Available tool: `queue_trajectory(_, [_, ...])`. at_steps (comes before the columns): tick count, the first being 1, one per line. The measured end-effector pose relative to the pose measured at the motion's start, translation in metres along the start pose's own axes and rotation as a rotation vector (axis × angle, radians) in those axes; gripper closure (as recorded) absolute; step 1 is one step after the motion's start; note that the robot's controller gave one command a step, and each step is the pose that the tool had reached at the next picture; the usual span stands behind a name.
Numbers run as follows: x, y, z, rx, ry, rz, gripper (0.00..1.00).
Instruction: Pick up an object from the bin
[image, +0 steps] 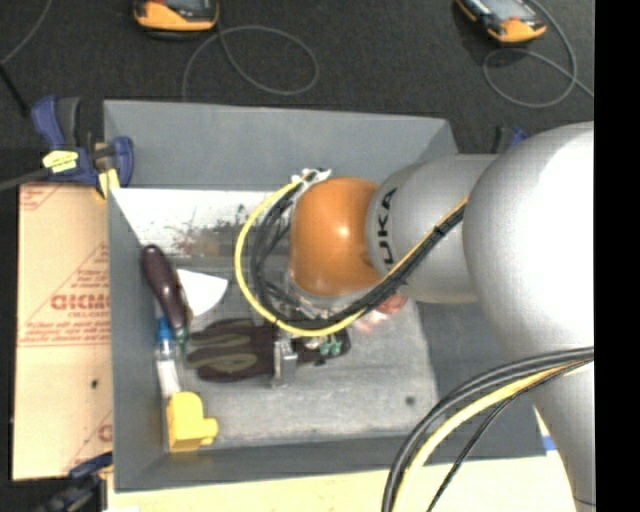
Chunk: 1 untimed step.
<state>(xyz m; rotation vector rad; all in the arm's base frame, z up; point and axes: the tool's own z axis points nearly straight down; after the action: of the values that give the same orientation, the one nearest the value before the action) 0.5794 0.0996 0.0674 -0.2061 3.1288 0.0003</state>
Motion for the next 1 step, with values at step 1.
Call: queue_trajectory(1, [0.0073, 0.0008, -0.007, -0.003, -0.004, 0.091, 0.0])
